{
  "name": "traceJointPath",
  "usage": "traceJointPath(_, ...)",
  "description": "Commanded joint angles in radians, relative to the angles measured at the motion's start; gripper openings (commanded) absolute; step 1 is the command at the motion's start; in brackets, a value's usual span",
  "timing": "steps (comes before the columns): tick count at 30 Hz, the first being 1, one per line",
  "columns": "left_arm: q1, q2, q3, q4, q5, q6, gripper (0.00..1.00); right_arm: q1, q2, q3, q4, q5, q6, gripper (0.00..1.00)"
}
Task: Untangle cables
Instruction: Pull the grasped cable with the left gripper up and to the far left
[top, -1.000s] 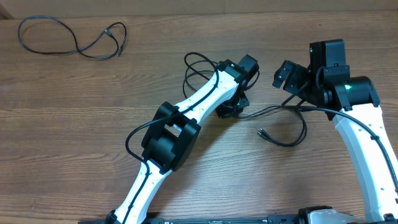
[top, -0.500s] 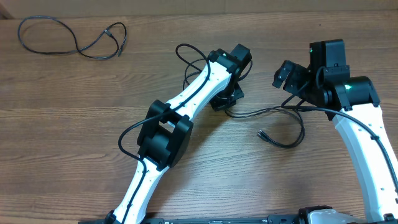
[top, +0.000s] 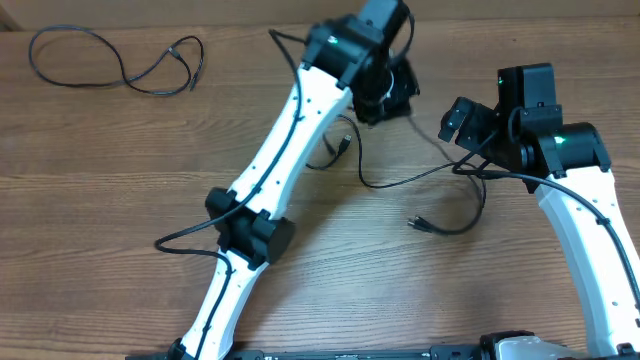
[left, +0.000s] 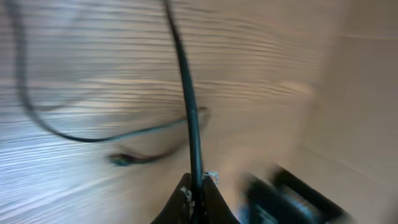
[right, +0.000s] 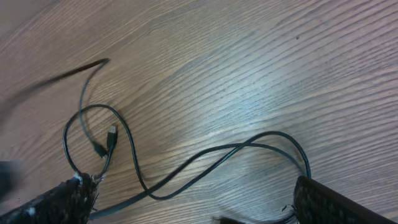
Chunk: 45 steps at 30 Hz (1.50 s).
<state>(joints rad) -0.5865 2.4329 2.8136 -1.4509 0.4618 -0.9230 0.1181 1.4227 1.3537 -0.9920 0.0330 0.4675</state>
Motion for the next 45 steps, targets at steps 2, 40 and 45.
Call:
traceJointPath(2,0.042,-0.01,0.211,0.003,0.182,0.016,0.04,-0.002,-0.002,0.001,0.002,0.011,-0.003,1.0)
traceJointPath(40,0.203,-0.302,0.328,0.434,0.331,-0.312,0.04,-0.002,-0.002,0.001,0.002,0.011,-0.003,1.0)
traceJointPath(45,0.265,-0.301,0.328,0.367,0.239,-0.315,0.04,-0.002,-0.002,0.001,0.002,0.011,-0.003,1.0)
